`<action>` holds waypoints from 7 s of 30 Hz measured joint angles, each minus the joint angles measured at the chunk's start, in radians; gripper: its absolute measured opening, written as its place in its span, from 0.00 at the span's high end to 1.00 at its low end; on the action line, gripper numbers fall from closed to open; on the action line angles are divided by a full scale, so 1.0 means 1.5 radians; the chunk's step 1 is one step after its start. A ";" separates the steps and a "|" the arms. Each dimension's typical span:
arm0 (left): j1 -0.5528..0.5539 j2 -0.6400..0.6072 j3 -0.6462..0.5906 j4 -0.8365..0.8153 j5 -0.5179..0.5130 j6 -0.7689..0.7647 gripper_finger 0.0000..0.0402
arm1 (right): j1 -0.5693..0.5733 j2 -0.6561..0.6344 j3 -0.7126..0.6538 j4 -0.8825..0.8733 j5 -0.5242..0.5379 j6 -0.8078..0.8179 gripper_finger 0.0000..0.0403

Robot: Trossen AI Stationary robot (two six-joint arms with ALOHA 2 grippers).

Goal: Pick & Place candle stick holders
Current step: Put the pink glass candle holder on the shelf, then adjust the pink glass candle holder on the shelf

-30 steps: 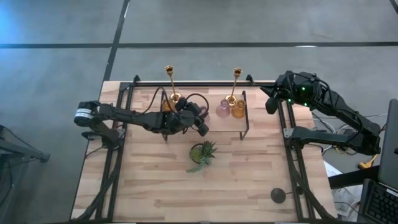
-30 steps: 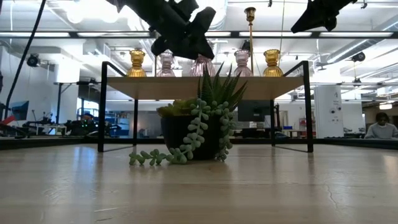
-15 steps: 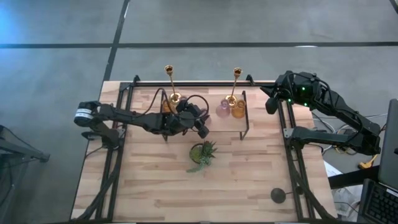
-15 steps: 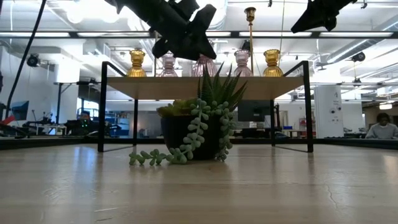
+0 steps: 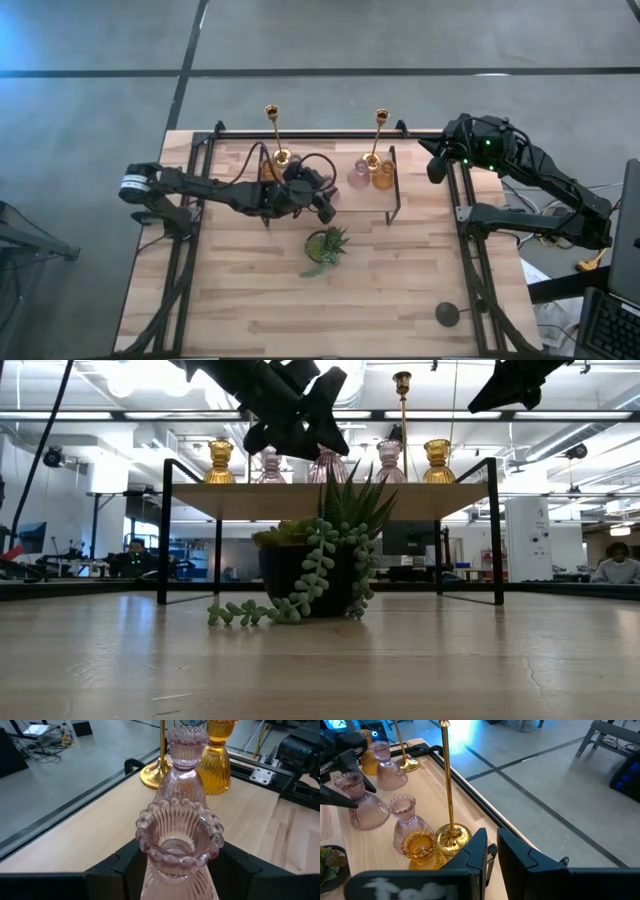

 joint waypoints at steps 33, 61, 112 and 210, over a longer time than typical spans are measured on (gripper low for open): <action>-0.040 -0.097 0.046 -0.061 -0.005 0.057 0.51 | 0.000 0.000 0.000 -0.001 0.000 0.003 0.91; -0.044 -0.016 0.044 -0.068 -0.062 0.058 0.51 | 0.000 0.000 0.000 0.000 -0.001 0.006 0.91; -0.033 -0.051 0.029 -0.067 -0.088 0.096 0.35 | 0.000 0.000 0.000 -0.001 -0.001 0.009 0.91; 0.046 -0.103 0.132 -0.555 0.014 0.422 0.36 | 0.000 0.000 -0.006 -0.001 -0.001 0.020 0.91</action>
